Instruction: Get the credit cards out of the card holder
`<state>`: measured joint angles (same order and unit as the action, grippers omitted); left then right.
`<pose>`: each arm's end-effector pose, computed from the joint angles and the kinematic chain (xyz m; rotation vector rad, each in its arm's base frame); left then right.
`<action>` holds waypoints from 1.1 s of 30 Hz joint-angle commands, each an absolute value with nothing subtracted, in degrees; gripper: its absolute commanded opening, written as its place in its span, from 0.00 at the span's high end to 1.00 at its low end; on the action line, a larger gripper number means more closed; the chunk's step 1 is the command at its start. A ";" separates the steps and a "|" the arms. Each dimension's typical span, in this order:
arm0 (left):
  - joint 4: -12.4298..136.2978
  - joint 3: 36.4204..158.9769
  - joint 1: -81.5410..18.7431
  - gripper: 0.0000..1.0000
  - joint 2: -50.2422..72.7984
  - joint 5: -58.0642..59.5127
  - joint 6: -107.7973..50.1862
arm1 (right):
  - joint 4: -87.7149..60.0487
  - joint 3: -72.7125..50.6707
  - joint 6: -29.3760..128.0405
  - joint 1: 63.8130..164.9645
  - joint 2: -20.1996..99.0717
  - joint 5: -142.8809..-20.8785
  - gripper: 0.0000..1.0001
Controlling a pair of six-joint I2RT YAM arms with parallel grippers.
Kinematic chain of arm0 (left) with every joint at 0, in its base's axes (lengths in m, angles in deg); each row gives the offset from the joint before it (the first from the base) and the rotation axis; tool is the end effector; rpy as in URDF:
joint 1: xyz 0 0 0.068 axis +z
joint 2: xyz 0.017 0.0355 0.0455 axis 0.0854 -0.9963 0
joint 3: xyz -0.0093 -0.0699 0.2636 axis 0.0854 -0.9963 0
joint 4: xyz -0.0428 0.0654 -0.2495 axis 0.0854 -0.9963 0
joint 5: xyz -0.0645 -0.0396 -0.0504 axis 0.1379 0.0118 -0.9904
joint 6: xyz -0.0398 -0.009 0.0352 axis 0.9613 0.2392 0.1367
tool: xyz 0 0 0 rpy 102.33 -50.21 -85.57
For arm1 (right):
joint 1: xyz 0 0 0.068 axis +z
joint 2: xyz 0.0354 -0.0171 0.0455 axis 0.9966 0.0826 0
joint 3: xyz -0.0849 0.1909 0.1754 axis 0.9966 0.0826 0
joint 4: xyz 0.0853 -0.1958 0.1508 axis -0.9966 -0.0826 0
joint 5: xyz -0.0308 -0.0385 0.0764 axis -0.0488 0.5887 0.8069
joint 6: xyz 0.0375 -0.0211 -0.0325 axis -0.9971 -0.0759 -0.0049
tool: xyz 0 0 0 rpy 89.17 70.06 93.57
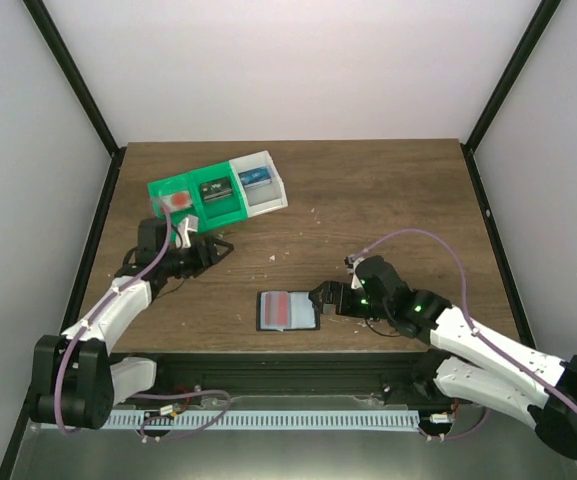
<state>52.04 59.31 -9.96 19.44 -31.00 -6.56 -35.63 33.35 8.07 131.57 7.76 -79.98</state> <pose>0.2286 -0.0433 0.2053 -0.2055 2.3385 -1.1438 0.1219 0.1362 0.2237 -0.0574 2.4940 0.9838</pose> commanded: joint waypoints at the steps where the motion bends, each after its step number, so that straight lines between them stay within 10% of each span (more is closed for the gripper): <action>1: 52.65 57.48 -14.25 0.26 22.33 -33.71 -5.90 | -33.45 30.78 4.30 131.45 10.43 -78.62 0.04; 20: 62.95 45.10 -23.74 0.35 24.37 -36.80 3.54 | -22.40 25.40 0.83 132.89 30.23 -68.48 0.60; 33: 72.16 40.90 -23.85 0.41 19.97 -39.28 7.04 | -24.33 18.54 1.75 134.41 43.63 -69.30 0.64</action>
<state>67.95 42.46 -23.60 21.06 -37.78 5.68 -24.00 21.63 1.08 133.58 41.03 -69.49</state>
